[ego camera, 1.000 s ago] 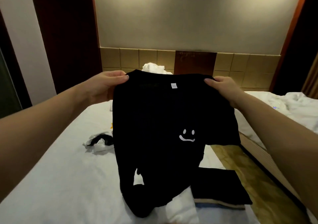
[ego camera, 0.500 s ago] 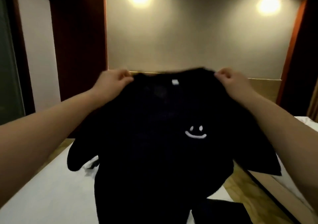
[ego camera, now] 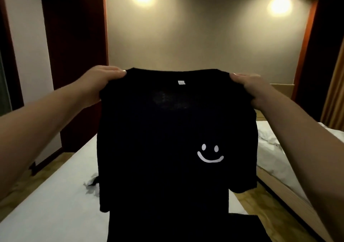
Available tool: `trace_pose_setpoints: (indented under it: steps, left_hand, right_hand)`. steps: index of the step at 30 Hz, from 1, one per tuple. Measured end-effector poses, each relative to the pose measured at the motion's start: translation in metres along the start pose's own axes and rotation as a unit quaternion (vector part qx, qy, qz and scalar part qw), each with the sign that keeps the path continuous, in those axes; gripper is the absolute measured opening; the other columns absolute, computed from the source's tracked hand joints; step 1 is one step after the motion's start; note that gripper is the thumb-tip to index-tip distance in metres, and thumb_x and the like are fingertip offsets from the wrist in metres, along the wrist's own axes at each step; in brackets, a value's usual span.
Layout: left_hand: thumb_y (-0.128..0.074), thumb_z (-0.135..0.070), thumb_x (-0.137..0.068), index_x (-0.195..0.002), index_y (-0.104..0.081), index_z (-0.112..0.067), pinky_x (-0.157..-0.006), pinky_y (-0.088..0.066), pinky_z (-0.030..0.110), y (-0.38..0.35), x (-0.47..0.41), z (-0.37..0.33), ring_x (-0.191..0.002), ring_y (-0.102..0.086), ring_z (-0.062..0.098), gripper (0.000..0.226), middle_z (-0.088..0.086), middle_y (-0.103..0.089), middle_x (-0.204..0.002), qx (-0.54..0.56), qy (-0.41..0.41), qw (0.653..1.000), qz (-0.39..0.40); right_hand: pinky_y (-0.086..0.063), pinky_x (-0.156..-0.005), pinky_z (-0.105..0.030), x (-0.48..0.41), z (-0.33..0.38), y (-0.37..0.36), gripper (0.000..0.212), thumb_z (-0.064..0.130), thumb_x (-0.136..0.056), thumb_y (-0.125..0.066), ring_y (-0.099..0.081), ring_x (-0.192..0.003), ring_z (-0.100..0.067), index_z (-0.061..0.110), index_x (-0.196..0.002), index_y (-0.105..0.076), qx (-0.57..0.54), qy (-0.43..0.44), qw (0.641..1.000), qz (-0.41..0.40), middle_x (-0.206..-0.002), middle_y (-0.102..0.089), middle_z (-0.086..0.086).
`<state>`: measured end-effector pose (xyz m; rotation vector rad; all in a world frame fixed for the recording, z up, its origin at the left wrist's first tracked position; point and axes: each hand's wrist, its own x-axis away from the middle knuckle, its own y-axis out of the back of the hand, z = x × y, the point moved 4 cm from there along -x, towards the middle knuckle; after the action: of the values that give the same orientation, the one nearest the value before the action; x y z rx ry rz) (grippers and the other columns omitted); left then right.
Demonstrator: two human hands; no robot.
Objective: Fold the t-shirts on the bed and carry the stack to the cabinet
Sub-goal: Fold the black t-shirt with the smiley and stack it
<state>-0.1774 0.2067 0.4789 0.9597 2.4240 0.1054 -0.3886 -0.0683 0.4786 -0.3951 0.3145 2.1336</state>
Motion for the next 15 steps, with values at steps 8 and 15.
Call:
trace_pose_setpoints:
  steps: [8,15]
  left_hand:
    - [-0.05,-0.017,-0.094,-0.085,-0.057,-0.01,-0.044,-0.051,0.019,-0.053,0.033,0.058,-0.05,-0.064,0.014,0.013,0.005,-0.062,-0.071,0.183,0.2,0.962,-0.035]
    - [-0.054,-0.04,-0.074,-0.078,-0.061,-0.014,-0.073,-0.052,0.044,-0.139,0.095,0.115,-0.08,-0.064,0.03,0.027,0.004,-0.066,-0.076,0.115,0.121,0.98,-0.112]
  right_hand:
    - [-0.054,-0.05,-0.024,0.043,-0.055,-0.037,0.02,0.023,-0.088,-0.061,-0.069,-0.067,-0.017,0.01,-0.103,-0.063,-0.159,-0.204,0.966,0.012,-0.08,-0.07,-0.004]
    - [-0.056,-0.075,-0.035,0.156,-0.11,-0.132,0.013,0.018,-0.09,-0.058,-0.071,-0.077,-0.019,0.011,-0.087,-0.069,-0.129,-0.124,0.983,0.027,-0.079,-0.073,-0.006]
